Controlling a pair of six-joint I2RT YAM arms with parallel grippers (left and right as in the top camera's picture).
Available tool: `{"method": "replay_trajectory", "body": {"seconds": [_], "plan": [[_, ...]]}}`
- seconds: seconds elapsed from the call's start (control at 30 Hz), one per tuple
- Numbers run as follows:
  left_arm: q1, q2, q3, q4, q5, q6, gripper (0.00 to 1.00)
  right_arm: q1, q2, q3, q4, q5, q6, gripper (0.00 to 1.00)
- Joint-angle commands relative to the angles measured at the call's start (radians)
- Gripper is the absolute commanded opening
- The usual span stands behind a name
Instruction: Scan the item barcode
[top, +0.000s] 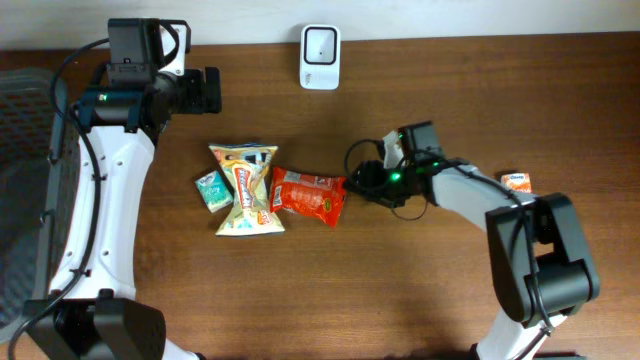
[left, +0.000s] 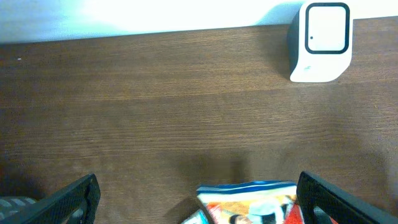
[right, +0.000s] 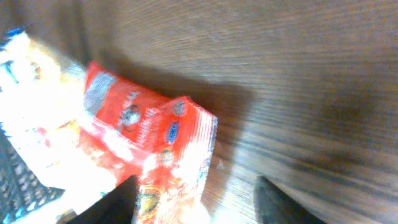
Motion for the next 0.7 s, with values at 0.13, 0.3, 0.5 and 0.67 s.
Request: {"method": "replay_trajectory", "body": {"seconds": [0.13,0.3,0.5,0.67], "plan": [[0.006,0.005,0.003,0.002,-0.006,0.016,0.99,-0.115,0.047,0.021,-0.032,-0.175,-0.265,0.82],[0.006,0.005,0.003,0.002,-0.006,0.016,0.99,-0.041,0.166,0.021,0.1,-0.235,-0.143,0.82],[0.006,0.005,0.003,0.002,-0.006,0.015,0.99,0.068,0.246,0.021,0.209,-0.214,0.068,0.86],[0.006,0.005,0.003,0.002,-0.006,0.015,0.99,0.138,0.27,0.021,0.243,-0.085,0.202,0.83]]}}
